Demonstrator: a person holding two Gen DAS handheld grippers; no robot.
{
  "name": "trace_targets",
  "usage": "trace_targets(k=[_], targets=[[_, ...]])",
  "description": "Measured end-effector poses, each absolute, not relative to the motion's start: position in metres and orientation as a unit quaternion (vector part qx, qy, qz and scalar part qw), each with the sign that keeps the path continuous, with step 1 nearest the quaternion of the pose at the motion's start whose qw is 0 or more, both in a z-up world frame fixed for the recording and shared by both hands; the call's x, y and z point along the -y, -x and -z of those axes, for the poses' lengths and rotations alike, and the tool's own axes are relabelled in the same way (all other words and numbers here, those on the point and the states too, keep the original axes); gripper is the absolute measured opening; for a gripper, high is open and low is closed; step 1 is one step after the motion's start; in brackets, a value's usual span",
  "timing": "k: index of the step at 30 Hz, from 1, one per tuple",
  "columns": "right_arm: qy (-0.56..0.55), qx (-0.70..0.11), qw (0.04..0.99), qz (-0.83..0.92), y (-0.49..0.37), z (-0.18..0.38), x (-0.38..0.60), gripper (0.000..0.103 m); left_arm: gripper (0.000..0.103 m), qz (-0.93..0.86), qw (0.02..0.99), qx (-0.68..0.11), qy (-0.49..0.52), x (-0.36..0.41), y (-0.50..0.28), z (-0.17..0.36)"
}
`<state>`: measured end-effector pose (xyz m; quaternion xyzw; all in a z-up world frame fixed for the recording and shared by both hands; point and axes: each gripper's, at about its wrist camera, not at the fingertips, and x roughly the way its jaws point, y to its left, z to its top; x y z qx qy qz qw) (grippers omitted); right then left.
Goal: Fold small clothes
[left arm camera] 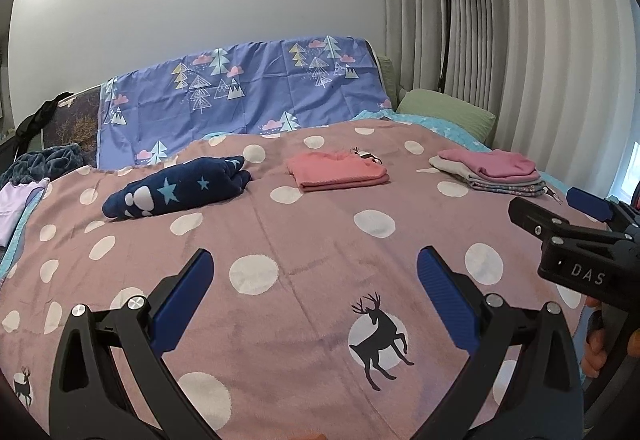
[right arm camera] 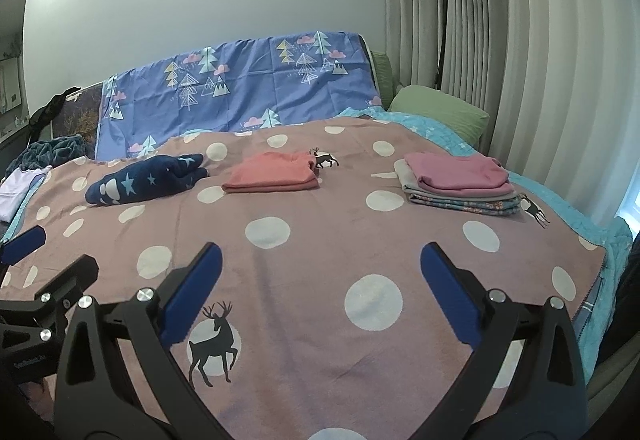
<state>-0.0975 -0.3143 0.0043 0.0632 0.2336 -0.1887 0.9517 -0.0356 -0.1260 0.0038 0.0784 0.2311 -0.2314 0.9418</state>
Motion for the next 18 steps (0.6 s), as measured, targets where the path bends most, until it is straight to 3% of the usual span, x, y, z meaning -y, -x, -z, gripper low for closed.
trace_targets(k=[18], targets=[[-0.057, -0.232, 0.952, 0.191, 0.0944, -0.0036, 0.3150, 0.101, 0.102, 0.225, 0.942, -0.236, -0.078, 0.1259, 0.0287, -0.0043]])
